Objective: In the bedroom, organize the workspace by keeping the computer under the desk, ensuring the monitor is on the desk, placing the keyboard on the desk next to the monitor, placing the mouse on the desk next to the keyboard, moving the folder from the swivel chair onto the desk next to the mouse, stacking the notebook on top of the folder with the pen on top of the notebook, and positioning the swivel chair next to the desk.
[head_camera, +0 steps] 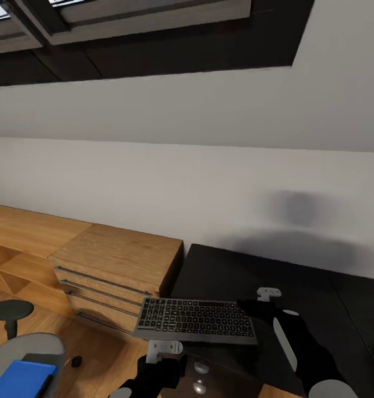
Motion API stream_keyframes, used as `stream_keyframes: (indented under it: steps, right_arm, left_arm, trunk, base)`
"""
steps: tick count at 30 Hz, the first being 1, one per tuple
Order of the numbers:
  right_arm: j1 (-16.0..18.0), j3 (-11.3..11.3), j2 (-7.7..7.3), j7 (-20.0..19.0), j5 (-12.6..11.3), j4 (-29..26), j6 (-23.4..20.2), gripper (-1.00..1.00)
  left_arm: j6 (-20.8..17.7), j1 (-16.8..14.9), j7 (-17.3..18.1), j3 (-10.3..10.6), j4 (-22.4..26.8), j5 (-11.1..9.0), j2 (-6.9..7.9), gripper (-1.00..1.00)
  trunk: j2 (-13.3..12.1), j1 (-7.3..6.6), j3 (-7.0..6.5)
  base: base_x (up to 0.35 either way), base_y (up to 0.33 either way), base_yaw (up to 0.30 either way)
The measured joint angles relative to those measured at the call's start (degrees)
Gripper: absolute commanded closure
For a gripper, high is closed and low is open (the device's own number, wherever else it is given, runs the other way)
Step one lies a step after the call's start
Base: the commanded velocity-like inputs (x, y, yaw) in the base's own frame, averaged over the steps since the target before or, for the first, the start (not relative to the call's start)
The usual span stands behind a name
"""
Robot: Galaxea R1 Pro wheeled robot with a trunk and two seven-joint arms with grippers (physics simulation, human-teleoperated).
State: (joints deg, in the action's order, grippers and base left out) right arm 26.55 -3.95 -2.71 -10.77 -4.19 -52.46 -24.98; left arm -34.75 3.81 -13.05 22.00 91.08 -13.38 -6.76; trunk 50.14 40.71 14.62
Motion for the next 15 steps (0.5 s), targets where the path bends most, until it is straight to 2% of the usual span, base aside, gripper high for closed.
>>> stream_keyframes:
  steps: [15]
  right_arm:
    - [0.0, 0.1, 0.07, 0.0, 0.2, -0.1, 0.1, -1.00]
  left_arm:
    - [0.0, 0.0, 0.0, 0.0, 0.0, 0.0, 0.00, -1.00]
  trunk:
    - [0.0, 0.00, 0.00]
  base:
    - [0.000, 0.000, 0.274]
